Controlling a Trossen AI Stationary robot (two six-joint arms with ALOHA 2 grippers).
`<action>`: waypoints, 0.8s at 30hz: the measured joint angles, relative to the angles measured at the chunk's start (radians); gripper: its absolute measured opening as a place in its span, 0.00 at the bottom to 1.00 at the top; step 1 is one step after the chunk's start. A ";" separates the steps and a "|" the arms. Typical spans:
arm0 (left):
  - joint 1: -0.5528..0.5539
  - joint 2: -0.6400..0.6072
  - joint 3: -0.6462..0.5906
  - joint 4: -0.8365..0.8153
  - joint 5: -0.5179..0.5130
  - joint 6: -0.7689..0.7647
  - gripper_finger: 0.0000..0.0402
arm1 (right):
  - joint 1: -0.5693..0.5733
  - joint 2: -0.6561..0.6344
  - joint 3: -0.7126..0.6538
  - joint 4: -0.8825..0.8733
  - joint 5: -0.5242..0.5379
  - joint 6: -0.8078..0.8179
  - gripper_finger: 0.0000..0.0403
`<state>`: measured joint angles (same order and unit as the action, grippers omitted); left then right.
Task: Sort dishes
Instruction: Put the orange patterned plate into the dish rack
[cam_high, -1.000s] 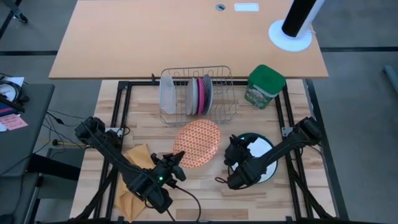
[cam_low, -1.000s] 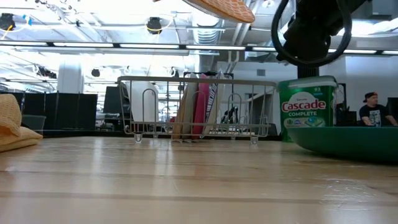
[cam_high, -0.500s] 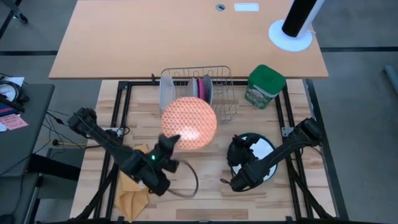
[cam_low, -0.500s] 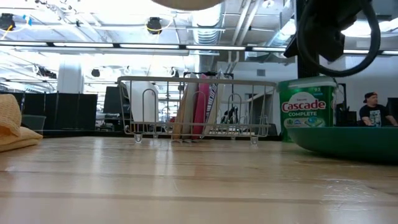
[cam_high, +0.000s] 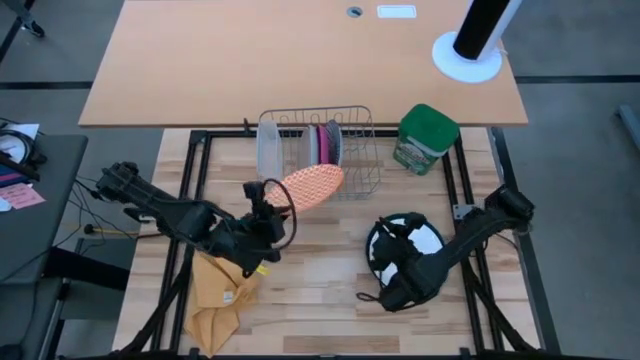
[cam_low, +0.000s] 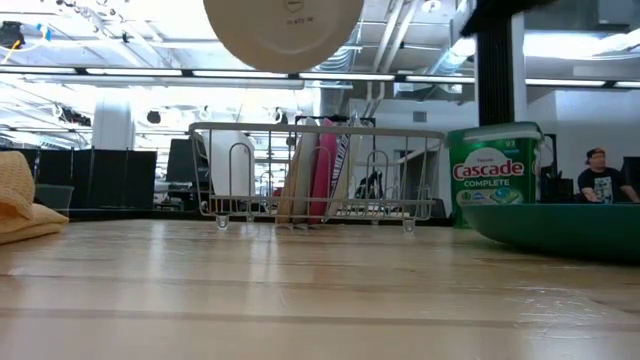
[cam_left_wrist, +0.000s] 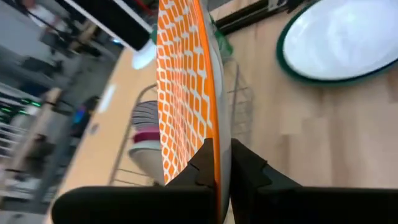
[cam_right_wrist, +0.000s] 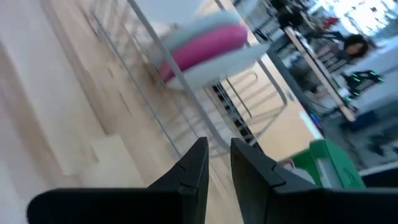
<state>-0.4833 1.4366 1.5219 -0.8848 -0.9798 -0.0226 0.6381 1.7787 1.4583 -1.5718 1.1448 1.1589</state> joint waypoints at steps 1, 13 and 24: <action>0.004 -0.005 0.000 0.014 0.019 -0.002 0.02 | 0.008 -0.013 0.017 0.001 0.004 -0.014 0.17; 0.017 -0.071 -0.018 0.474 0.456 0.183 0.02 | 0.034 -0.255 0.152 0.001 0.009 -0.181 0.17; 0.022 -0.089 -0.309 0.952 0.747 0.067 0.02 | 0.073 -0.393 0.156 0.001 0.004 -0.090 0.17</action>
<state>-0.4616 1.3478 1.2131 0.0674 -0.2332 0.0444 0.7115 1.3861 1.6142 -1.5703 1.1493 1.0691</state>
